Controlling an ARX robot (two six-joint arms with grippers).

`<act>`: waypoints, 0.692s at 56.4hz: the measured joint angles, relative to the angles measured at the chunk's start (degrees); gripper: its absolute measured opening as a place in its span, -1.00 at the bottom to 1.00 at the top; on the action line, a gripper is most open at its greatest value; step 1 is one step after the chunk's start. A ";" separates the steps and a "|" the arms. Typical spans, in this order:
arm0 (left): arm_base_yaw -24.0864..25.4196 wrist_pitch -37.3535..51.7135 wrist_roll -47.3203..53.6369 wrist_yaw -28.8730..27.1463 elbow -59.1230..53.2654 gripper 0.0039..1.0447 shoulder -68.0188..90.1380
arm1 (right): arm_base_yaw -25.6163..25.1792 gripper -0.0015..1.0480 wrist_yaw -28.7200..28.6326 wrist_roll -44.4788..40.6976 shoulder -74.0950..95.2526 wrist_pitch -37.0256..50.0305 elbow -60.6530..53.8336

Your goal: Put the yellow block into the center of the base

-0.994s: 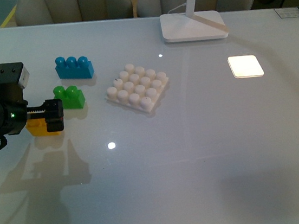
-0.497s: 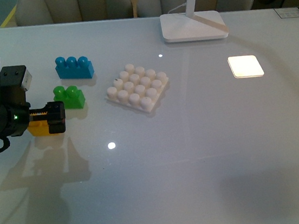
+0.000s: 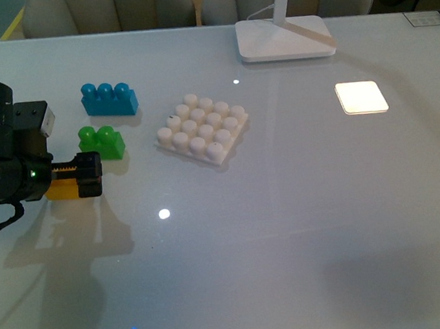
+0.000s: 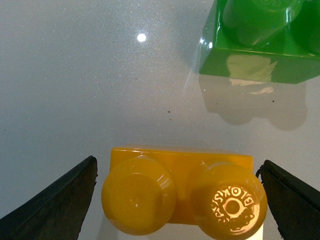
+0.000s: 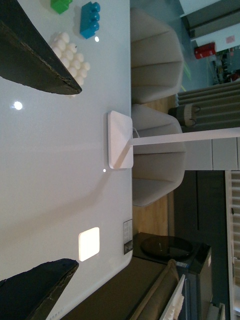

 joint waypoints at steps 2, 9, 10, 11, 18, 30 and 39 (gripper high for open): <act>0.00 -0.02 0.00 0.00 0.09 0.86 0.02 | 0.00 0.83 0.00 0.00 0.00 0.00 0.00; 0.00 -0.02 0.00 -0.20 0.26 0.86 0.07 | 0.00 0.83 0.00 0.00 0.00 0.00 0.00; 0.00 -0.02 0.02 -0.22 0.26 0.85 0.07 | 0.00 0.83 0.00 0.00 0.00 0.00 0.00; 0.00 -0.02 0.02 -0.26 0.26 0.79 0.09 | 0.00 0.83 0.00 0.00 0.00 0.00 0.00; 0.02 -0.02 0.00 -0.44 0.26 0.45 0.15 | 0.00 0.83 0.00 0.00 0.00 0.00 0.00; 0.00 0.02 0.00 -0.39 0.22 0.22 0.13 | 0.00 0.83 0.00 0.00 0.00 0.00 0.00; -0.42 0.04 0.00 0.20 -0.81 0.22 -0.61 | 0.00 0.83 0.00 0.00 0.00 0.00 0.00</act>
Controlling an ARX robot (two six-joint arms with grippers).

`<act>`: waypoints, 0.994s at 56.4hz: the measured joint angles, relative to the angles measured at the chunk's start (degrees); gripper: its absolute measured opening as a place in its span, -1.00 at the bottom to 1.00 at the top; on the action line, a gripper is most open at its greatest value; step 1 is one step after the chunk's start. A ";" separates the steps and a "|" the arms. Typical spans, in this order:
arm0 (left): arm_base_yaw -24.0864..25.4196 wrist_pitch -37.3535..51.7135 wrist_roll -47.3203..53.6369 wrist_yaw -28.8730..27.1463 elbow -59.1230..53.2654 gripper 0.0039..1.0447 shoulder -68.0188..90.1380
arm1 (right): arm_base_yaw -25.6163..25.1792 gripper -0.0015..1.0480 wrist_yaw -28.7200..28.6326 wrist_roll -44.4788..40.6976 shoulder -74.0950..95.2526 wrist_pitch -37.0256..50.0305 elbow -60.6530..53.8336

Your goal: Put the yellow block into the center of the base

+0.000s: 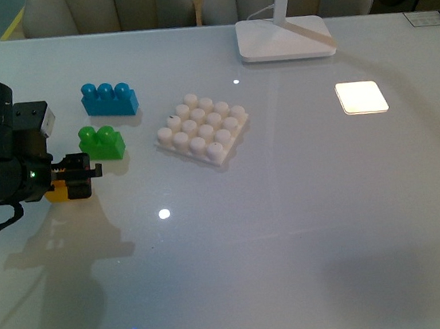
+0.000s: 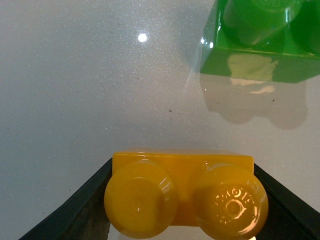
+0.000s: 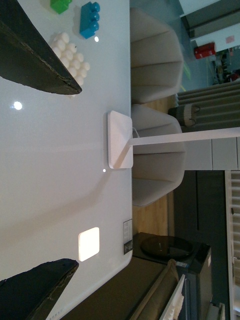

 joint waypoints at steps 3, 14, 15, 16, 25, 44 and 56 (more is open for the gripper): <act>-0.35 0.07 0.00 0.07 -0.74 0.21 -0.59 | 0.00 0.83 0.00 0.00 0.00 0.00 0.00; -3.17 -0.42 -0.46 0.13 -2.95 0.21 -4.90 | 0.00 0.83 0.00 0.00 0.00 0.00 0.00; -3.37 -0.50 -0.52 0.15 -2.99 0.21 -5.20 | 0.00 0.83 0.00 0.00 0.00 0.00 0.00; -3.80 -0.70 -0.70 0.24 -3.10 0.21 -5.79 | 0.00 0.83 0.00 0.00 0.00 0.00 0.00; -7.67 -2.34 -2.23 0.92 -3.13 0.21 -9.64 | 0.00 0.83 0.00 0.00 0.00 0.00 0.00; -16.41 -7.61 -4.00 0.04 2.01 0.21 -10.88 | 0.00 0.83 0.00 0.00 0.00 0.00 0.00; -19.58 -10.34 -3.87 -0.46 6.82 0.21 -10.23 | 0.00 0.83 0.00 0.00 0.00 0.00 0.00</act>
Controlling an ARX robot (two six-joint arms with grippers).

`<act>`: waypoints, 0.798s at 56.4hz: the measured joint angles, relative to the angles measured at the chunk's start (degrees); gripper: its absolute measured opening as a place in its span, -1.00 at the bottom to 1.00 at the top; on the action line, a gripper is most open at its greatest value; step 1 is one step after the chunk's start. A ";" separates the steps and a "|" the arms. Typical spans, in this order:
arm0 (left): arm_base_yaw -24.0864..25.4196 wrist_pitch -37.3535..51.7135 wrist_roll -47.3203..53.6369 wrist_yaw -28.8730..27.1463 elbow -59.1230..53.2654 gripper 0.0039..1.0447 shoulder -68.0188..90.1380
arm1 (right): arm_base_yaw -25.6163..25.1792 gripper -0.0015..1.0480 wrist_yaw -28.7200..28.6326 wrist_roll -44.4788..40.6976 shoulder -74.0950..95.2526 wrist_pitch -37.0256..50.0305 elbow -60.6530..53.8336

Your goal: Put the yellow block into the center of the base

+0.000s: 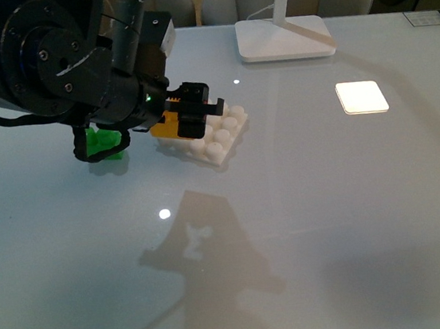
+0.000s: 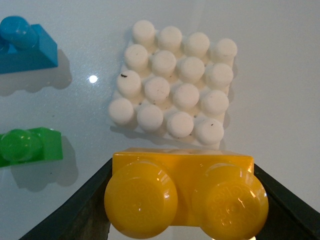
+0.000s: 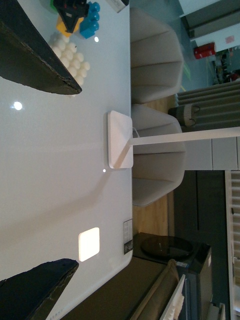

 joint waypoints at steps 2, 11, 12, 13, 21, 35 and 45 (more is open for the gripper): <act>-0.26 -0.35 0.13 -0.15 0.83 0.21 0.37 | 0.00 0.83 0.00 0.00 0.00 0.00 0.00; -1.07 -3.58 0.98 -1.33 5.40 0.21 3.85 | 0.00 0.83 0.00 0.00 0.00 0.00 0.00; -1.09 -4.00 0.98 -1.57 5.92 0.21 4.13 | 0.00 0.83 0.00 0.00 0.00 0.00 0.00; -1.11 -4.42 0.98 -1.84 6.45 0.21 4.46 | 0.00 0.83 0.00 0.00 0.00 0.00 0.00; -1.66 -7.34 0.66 -3.48 11.04 0.21 6.88 | 0.00 0.83 0.00 0.00 0.00 0.00 0.00; -4.02 -9.38 0.66 -3.69 15.80 0.21 9.22 | 0.00 0.83 0.00 0.00 0.00 0.00 0.00; -4.90 -10.86 0.24 -4.31 17.88 0.21 10.78 | 0.00 0.83 0.00 0.00 0.00 0.00 0.00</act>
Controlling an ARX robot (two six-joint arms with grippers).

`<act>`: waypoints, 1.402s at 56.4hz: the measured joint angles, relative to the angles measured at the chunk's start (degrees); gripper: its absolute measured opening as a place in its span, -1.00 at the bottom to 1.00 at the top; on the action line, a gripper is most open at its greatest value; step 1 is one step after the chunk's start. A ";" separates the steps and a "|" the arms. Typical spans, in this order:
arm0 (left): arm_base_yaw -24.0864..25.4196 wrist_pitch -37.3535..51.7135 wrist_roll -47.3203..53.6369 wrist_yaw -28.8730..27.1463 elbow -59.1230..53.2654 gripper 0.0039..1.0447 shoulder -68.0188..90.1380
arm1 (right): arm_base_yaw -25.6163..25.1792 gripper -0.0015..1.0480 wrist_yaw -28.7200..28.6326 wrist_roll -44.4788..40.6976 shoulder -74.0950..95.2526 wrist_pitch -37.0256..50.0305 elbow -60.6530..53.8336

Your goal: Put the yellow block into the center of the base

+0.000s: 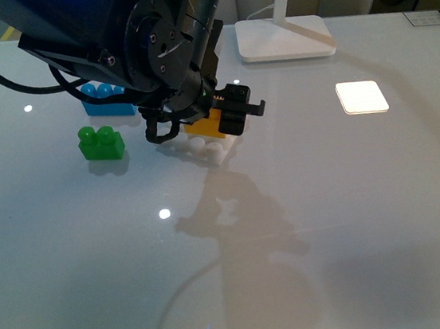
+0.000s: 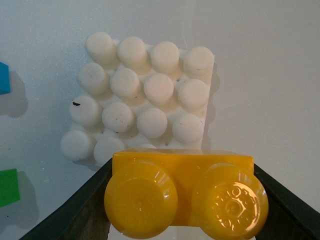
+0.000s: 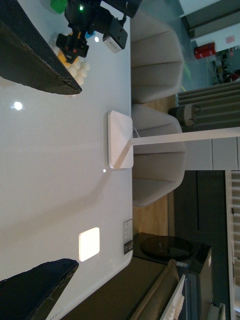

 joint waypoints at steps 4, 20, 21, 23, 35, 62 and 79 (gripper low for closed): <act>-0.13 -0.46 -0.13 -0.24 0.50 0.21 0.20 | 0.00 0.83 0.00 0.00 0.00 0.00 0.00; -0.87 -1.51 -0.24 -0.81 2.71 0.21 1.09 | 0.00 0.83 0.00 0.00 0.00 0.00 0.00; -0.90 -1.53 -0.22 -0.79 2.82 0.21 1.18 | 0.00 0.83 0.00 0.00 0.00 0.00 0.00; -0.96 -1.73 -0.22 -0.83 3.21 0.21 1.40 | 0.00 0.83 0.00 0.00 0.00 0.00 0.00; -1.11 -3.21 0.20 -0.81 6.38 0.21 3.56 | 0.00 0.83 0.00 0.00 0.00 0.00 0.00; 0.70 -4.74 3.80 -0.57 12.85 0.21 7.91 | 0.00 0.83 0.00 0.00 0.00 0.00 0.00; 2.60 -3.76 6.29 -0.79 12.83 0.21 8.76 | 0.00 0.83 0.00 0.00 0.00 0.00 0.00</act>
